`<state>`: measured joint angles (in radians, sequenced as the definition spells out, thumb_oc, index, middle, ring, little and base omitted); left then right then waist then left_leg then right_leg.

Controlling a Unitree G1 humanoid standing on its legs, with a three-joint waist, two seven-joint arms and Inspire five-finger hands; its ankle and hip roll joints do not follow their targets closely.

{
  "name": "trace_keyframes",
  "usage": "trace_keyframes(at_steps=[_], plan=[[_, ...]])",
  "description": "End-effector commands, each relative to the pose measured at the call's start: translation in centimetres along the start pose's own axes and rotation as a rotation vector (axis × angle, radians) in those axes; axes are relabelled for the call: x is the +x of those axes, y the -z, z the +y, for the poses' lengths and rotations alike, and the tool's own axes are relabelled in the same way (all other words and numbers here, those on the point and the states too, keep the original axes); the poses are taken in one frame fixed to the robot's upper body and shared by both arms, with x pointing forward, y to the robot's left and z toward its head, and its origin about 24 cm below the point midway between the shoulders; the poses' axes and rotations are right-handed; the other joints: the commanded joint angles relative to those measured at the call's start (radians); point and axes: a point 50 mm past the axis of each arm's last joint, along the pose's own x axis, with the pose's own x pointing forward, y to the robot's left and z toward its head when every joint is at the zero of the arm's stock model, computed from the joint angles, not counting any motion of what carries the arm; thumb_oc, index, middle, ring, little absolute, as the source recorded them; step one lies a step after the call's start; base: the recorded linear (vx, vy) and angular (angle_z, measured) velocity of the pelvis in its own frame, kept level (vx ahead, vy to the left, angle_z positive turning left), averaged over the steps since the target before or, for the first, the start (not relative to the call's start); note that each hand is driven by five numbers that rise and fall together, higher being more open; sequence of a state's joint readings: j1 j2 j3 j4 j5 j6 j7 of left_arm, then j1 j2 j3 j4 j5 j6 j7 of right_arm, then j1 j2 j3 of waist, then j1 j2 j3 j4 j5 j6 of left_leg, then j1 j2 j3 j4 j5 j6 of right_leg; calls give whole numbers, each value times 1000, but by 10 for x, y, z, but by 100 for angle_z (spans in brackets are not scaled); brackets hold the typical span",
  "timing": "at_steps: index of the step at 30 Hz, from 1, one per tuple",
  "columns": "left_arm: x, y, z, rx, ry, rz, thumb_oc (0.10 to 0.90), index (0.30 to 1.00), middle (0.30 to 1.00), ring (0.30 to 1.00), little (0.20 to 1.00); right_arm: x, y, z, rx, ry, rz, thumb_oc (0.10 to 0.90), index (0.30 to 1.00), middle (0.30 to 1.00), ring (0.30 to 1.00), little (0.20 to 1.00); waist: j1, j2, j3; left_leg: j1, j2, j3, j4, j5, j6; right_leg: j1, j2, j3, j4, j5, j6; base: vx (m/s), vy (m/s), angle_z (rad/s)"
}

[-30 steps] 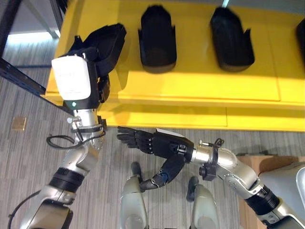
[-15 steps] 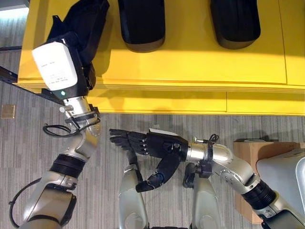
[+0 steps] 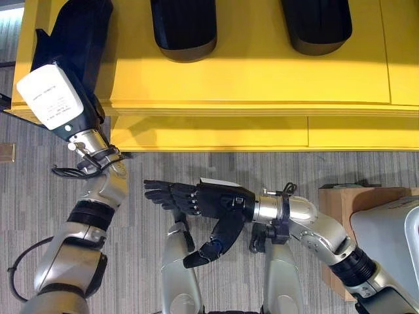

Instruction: Move parts from the plastic box to the shelf.

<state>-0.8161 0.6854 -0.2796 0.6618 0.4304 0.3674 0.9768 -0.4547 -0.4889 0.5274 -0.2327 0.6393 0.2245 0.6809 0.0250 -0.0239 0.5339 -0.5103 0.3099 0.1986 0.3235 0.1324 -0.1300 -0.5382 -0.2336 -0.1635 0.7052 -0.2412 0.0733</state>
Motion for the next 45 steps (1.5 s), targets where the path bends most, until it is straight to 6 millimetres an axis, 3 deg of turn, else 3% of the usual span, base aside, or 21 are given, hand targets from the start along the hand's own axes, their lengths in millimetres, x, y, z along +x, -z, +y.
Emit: trace_keyframes(at_steps=[1,6,14,18,20,22,23,24,26,27,28,29,32,34,36,40,45], plan=[[48,-26,37,-3,-187,-77,400,300,300,300,300,8,-53,13,-135,-132,-242,900,1000,1000,1000,1000,-9,27,-15,66,12,-86,-78,-18,-5,61,-29,-4,-77,39,32,36,84,-13],[64,-32,38,80,-170,-38,400,300,300,300,300,12,-52,9,-134,-154,-191,900,1000,1000,1000,1000,-43,52,-16,69,5,-76,-62,-31,4,45,-30,19,-66,43,28,40,107,-2],[64,-51,34,91,-151,-75,400,300,300,300,300,22,-57,14,-179,-207,-155,900,1000,1000,1000,1000,-46,40,-14,18,-10,-76,-27,-48,9,-1,-41,20,-64,57,28,16,85,-7],[58,-48,29,57,-128,-55,400,300,300,300,300,22,-54,13,-177,-191,-133,900,1000,1000,1000,1000,-36,28,-14,19,-39,-84,57,-105,26,24,-45,31,-69,63,24,62,208,2],[57,-41,26,57,-100,-54,400,300,300,300,300,17,-53,11,-165,-161,-148,900,1000,1000,1000,1000,-22,8,-16,28,-60,-73,139,-157,42,69,-59,11,-53,51,15,106,172,2],[50,-33,19,85,-41,-37,400,300,300,300,300,12,-49,12,-145,-141,-170,900,1000,1000,1000,1000,-9,-5,-28,45,-58,-55,201,-199,60,91,-91,-15,9,38,8,299,136,-2],[38,-16,11,139,16,-5,400,300,300,300,300,13,-45,17,-100,-166,-186,900,1000,1000,1000,1000,1,-6,-36,99,-44,-30,228,-246,66,104,-131,-29,86,47,13,331,141,-8],[37,-13,10,145,20,2,400,300,300,300,300,13,-44,18,-94,-172,-189,900,1000,1000,1000,1000,3,-4,-37,102,-39,-18,216,-225,76,96,-133,-35,86,73,3,421,131,-43],[19,7,4,182,64,27,400,300,300,300,300,9,-37,24,-35,-193,-211,900,1000,1000,1000,1000,6,-6,-53,164,-53,-14,209,-249,81,137,-135,-38,4,105,22,373,-86,-74],[13,13,3,195,68,44,400,300,300,300,300,9,-36,26,-37,-208,-224,900,1000,1000,1000,1000,-6,-14,-55,184,-61,-20,206,-265,75,159,-124,-6,-147,180,48,294,-382,-61],[20,11,5,185,49,62,400,300,300,300,300,16,-41,29,-70,-230,-240,900,1000,1000,1000,1000,-27,-27,-43,169,-67,-37,217,-286,64,144,-121,60,-286,300,72,147,-509,-38],[28,7,7,168,22,84,400,300,300,300,300,25,-45,32,-106,-249,-255,900,1000,1000,1000,1000,-39,-30,-27,148,-62,-51,219,-292,59,120,-123,98,-340,342,84,43,-432,-5],[38,3,10,148,1,79,400,300,300,300,300,29,-44,32,-138,-254,-263,900,1000,1000,1000,1000,-47,-32,-17,120,-58,-83,220,-295,66,103,-104,120,-349,321,96,77,-323,26],[47,2,15,159,5,76,400,300,300,300,300,33,-51,29,-187,-261,-253,900,1000,1000,1000,1000,-38,-46,-19,103,-9,-68,197,-263,39,105,-75,64,-352,275,106,80,-389,48],[48,5,15,152,3,94,400,300,300,300,300,36,-53,28,-201,-270,-243,900,1000,1000,1000,1000,-36,-50,-21,105,10,-65,184,-251,29,108,-65,50,-352,259,104,108,-162,42],[52,19,19,171,15,108,400,300,300,300,300,29,-61,24,-202,-295,-219,900,1000,1000,1000,1000,-31,-62,-48,142,101,-44,103,-185,-10,120,-31,4,-314,203,80,191,-89,3],[44,14,12,183,30,99,400,300,300,300,300,27,-61,26,-211,-279,-226,900,1000,1000,1000,1000,-35,-79,-68,169,115,-42,54,-159,-15,125,-13,-10,-276,172,60,92,2,0]])
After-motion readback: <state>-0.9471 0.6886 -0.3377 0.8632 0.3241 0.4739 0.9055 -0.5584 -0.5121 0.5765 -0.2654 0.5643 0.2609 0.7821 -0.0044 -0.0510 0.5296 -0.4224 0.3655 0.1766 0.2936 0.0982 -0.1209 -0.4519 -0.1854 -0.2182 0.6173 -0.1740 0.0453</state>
